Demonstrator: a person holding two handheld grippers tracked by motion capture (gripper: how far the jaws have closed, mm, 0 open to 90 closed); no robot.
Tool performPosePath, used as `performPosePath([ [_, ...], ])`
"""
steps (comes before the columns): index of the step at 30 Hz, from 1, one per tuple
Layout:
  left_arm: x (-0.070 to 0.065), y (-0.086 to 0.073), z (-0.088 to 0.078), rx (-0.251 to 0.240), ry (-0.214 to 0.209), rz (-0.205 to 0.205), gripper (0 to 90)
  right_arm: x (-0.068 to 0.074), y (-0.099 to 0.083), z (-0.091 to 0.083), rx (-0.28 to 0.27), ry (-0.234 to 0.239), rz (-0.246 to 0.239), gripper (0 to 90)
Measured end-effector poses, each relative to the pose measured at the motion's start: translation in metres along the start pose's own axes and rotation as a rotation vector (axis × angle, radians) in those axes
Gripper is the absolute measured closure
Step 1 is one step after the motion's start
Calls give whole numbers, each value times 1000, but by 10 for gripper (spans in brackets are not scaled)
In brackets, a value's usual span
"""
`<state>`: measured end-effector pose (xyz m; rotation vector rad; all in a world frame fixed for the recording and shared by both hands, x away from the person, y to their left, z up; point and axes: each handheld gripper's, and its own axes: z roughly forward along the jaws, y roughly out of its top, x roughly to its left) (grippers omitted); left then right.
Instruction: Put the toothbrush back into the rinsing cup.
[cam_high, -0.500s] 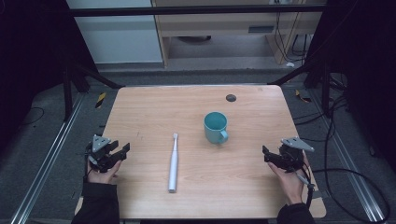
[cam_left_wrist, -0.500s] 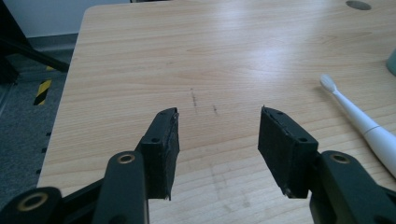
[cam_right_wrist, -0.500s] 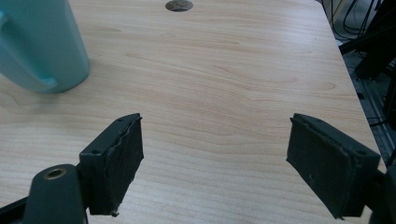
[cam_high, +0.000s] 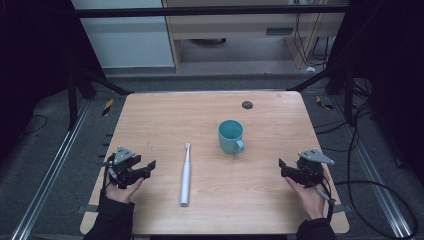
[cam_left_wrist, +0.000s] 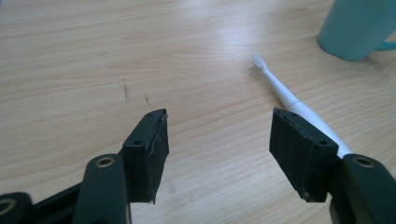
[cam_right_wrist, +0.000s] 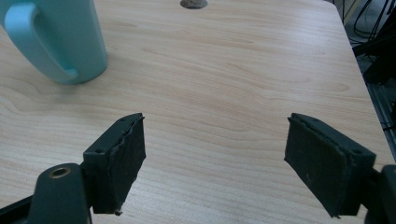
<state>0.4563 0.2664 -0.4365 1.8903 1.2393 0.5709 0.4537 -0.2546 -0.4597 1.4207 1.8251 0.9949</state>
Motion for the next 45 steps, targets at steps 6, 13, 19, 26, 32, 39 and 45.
performPosePath([
  [6,-21,2,4,24,-36,31,279,4,1,0,12,-3,-33,209],
  [13,-40,3,10,54,-82,58,278,5,1,2,33,7,-34,217],
  [19,-56,-1,15,78,-109,72,310,5,1,3,42,9,-40,220],
  [26,-70,-5,22,112,-149,77,334,6,0,4,51,11,-40,222],
  [32,-81,-10,29,155,-174,89,352,6,0,4,59,12,-42,222],
  [39,-85,-12,33,236,-183,91,362,5,0,5,68,13,-43,223],
  [45,-89,-12,39,287,-179,81,380,5,0,6,74,14,-44,224],
])
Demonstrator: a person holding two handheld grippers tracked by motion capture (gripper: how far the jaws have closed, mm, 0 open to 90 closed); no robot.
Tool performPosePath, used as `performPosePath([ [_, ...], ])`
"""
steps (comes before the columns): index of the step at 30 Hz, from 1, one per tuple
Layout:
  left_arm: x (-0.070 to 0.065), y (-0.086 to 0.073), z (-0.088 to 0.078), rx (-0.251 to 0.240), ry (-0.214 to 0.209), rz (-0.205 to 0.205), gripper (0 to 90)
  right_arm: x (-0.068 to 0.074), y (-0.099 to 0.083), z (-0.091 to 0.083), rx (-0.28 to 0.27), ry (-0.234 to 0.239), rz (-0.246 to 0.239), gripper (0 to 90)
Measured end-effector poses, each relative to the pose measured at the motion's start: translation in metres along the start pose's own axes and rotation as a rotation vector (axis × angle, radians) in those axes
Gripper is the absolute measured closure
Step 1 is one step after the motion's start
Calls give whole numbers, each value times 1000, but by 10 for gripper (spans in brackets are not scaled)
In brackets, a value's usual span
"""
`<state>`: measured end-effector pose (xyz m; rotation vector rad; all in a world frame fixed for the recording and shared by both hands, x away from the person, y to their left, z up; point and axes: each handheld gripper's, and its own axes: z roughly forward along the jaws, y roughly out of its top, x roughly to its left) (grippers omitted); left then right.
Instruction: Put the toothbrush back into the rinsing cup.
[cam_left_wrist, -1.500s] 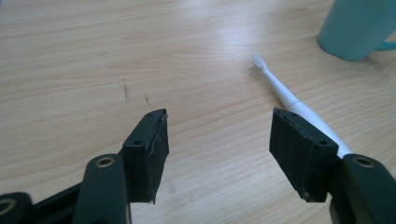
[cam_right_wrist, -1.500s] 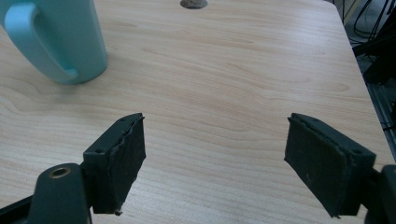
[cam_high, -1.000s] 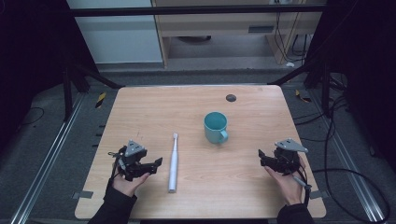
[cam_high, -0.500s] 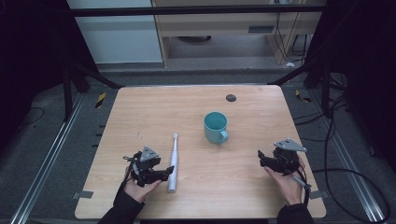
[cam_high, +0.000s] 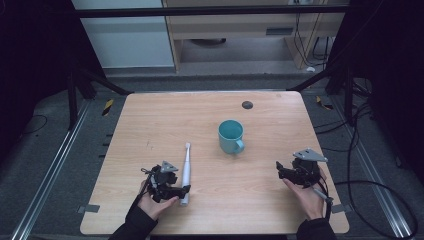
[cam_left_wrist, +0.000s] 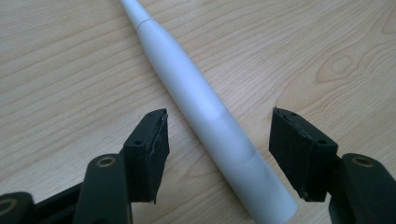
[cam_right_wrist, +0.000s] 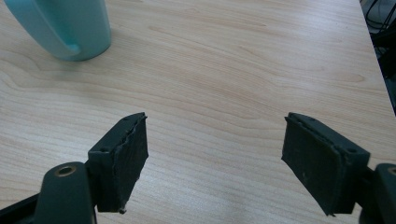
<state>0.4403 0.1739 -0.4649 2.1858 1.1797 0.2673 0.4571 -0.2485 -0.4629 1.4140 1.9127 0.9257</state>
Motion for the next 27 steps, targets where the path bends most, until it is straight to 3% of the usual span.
performPosePath([
  [6,-4,1,6,55,-12,6,382,0,0,0,4,1,-3,225],
  [27,2,2,11,122,-9,-4,576,1,0,2,20,3,-7,230],
])
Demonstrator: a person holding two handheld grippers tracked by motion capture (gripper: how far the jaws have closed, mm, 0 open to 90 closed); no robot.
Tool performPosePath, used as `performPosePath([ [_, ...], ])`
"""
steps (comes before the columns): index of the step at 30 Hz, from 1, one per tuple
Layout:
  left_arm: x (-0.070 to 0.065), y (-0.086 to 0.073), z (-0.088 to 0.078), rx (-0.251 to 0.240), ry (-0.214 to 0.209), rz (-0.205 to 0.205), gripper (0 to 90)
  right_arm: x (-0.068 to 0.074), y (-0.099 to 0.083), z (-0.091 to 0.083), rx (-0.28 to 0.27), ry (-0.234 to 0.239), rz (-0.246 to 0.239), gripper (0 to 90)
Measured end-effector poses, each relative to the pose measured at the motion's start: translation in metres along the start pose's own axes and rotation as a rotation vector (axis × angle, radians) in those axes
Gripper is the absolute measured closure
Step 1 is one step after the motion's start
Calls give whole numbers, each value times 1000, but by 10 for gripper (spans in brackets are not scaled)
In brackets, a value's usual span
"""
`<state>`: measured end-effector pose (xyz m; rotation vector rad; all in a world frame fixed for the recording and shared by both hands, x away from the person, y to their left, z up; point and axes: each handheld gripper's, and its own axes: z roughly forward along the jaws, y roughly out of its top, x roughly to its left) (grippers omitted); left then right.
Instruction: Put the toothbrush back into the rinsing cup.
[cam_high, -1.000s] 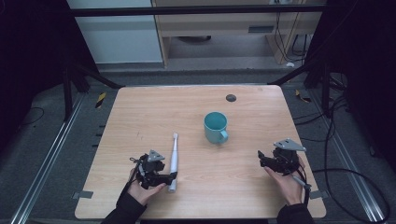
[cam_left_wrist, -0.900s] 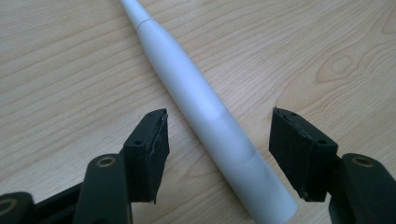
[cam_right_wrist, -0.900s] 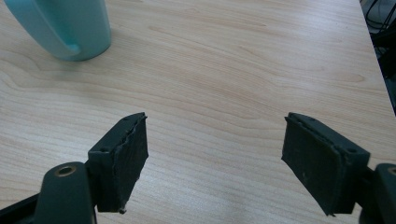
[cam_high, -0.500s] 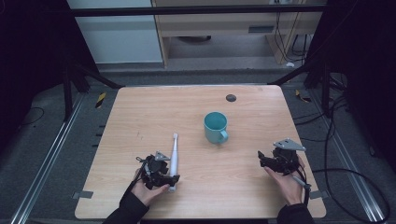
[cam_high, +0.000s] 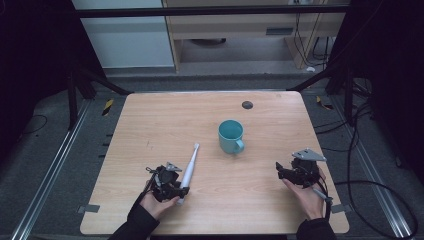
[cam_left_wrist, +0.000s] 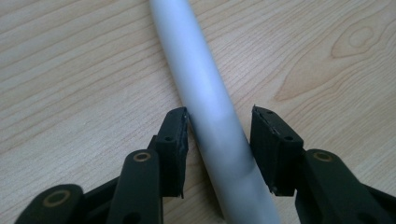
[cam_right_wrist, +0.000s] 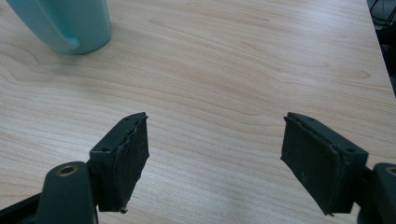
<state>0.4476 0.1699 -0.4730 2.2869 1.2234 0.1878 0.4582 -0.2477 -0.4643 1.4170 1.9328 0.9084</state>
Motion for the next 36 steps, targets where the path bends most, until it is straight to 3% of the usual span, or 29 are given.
performPosePath([
  [7,5,-1,-1,20,7,8,640,0,0,1,4,-1,-2,231],
  [21,15,-2,-6,69,-3,63,652,0,0,1,7,5,-5,239],
  [28,17,6,-10,97,-20,112,510,-1,0,0,3,2,-3,239],
  [32,20,18,-11,150,-33,107,487,-1,0,1,2,2,-2,239],
  [36,20,25,-8,156,-29,100,485,-1,0,1,1,1,1,240],
])
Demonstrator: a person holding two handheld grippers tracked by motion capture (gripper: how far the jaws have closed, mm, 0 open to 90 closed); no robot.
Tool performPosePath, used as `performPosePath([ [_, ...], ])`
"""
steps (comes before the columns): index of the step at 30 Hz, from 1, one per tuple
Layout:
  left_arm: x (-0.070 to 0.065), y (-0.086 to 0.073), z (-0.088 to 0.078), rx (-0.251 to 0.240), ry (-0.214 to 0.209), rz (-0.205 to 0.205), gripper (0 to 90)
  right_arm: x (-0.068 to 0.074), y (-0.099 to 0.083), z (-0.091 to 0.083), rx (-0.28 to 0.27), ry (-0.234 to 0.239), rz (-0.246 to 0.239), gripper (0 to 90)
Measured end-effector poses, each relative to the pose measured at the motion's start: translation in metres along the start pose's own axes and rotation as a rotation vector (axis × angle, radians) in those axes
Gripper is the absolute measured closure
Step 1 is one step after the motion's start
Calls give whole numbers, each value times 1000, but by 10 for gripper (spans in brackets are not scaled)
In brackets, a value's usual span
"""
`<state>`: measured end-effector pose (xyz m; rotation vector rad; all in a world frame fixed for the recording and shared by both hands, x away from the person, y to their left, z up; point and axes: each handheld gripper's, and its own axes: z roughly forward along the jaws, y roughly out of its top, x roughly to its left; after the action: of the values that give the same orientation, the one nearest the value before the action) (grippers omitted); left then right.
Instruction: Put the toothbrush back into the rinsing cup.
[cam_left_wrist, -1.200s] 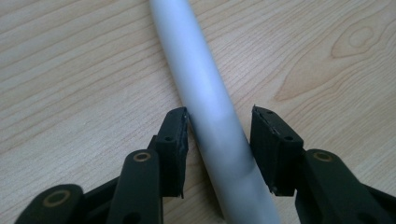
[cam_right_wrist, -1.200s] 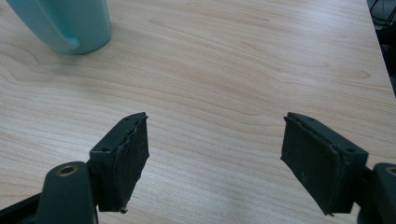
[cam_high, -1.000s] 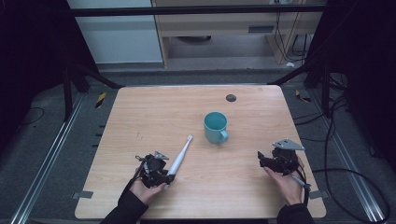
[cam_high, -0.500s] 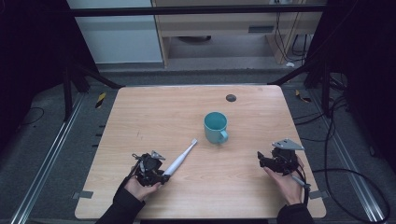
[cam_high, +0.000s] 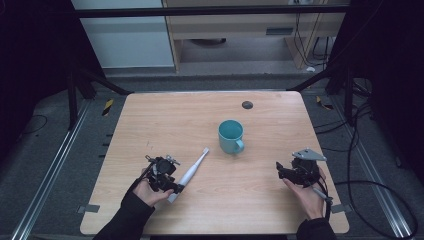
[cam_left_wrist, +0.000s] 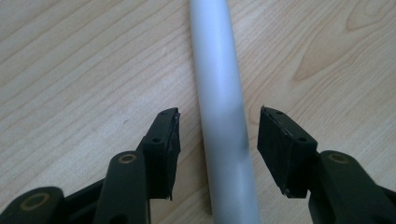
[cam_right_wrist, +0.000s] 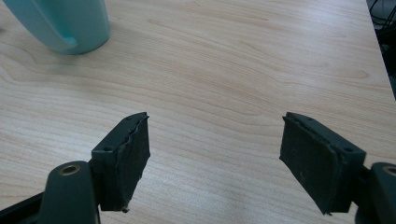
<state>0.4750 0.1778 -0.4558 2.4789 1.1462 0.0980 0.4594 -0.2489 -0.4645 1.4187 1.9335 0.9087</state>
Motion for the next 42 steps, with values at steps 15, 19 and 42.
performPosePath([
  [15,0,11,16,47,-6,17,559,-1,0,1,2,-2,-4,246],
  [19,1,12,17,52,-8,18,589,-1,0,1,1,-1,-6,247],
  [42,-1,16,17,103,2,56,660,-1,0,1,7,2,1,248],
])
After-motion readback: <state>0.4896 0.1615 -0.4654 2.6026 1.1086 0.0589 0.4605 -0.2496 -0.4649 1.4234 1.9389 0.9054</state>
